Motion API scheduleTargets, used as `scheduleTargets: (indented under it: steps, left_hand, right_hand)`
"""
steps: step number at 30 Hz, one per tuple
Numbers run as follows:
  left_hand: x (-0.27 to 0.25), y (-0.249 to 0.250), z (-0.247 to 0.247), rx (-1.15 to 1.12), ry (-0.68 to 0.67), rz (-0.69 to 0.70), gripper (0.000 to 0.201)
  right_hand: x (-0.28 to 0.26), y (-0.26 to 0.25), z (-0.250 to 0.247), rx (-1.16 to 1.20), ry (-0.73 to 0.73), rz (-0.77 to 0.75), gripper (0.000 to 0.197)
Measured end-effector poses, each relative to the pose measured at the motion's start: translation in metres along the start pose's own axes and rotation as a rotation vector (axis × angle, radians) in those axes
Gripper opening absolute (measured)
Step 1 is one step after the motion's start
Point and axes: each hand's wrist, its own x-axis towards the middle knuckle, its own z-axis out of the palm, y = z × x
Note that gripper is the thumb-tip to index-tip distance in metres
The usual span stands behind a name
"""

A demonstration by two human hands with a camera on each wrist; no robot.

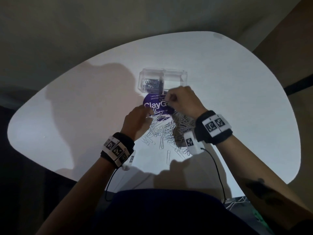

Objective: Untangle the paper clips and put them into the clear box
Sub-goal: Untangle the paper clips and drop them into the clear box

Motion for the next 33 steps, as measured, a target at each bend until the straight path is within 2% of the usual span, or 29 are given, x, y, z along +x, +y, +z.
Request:
scheduleTargets:
  steps: [2, 4, 6, 10, 13, 17, 21, 24, 29, 33]
  left_hand:
    - [-0.005, 0.003, 0.008, 0.042, -0.003, -0.030, 0.028]
    - [-0.008, 0.006, 0.018, 0.135, 0.015, 0.008, 0.040]
    - [-0.010, 0.007, 0.027, 0.179, 0.039, 0.059, 0.035]
    - [-0.006, 0.006, 0.021, 0.025, 0.042, 0.044, 0.015]
    - [-0.004, -0.001, 0.015, -0.093, 0.067, -0.056, 0.024]
    - [-0.005, -0.010, 0.006, -0.264, 0.109, -0.181, 0.015]
    - [-0.006, -0.016, 0.003, -0.411, 0.072, -0.199, 0.013]
    - [-0.006, -0.014, 0.004, -0.408, 0.046, -0.212, 0.017]
    - [-0.003, -0.014, 0.006, -0.339, 0.066, -0.208, 0.007]
    - [-0.006, -0.017, 0.004, -0.414, 0.059, -0.171, 0.015]
  right_hand:
    - [-0.016, 0.014, 0.016, -0.081, -0.060, 0.005, 0.013]
    - [-0.025, 0.020, 0.033, -0.147, -0.084, 0.008, 0.008]
    - [-0.029, 0.020, 0.045, -0.208, -0.068, 0.002, 0.005]
    - [-0.030, 0.019, 0.056, -0.269, -0.038, -0.019, 0.016]
    - [-0.028, 0.020, 0.052, -0.284, -0.036, 0.005, 0.008]
    - [-0.025, 0.023, 0.049, -0.258, -0.052, 0.004, 0.009]
    - [-0.026, 0.028, 0.044, -0.171, -0.027, -0.020, 0.010]
    - [-0.031, 0.027, 0.041, -0.188, -0.041, -0.066, 0.010]
    - [-0.036, 0.024, 0.051, -0.294, -0.095, -0.116, 0.002]
    - [-0.034, 0.025, 0.051, -0.282, -0.105, -0.092, 0.010]
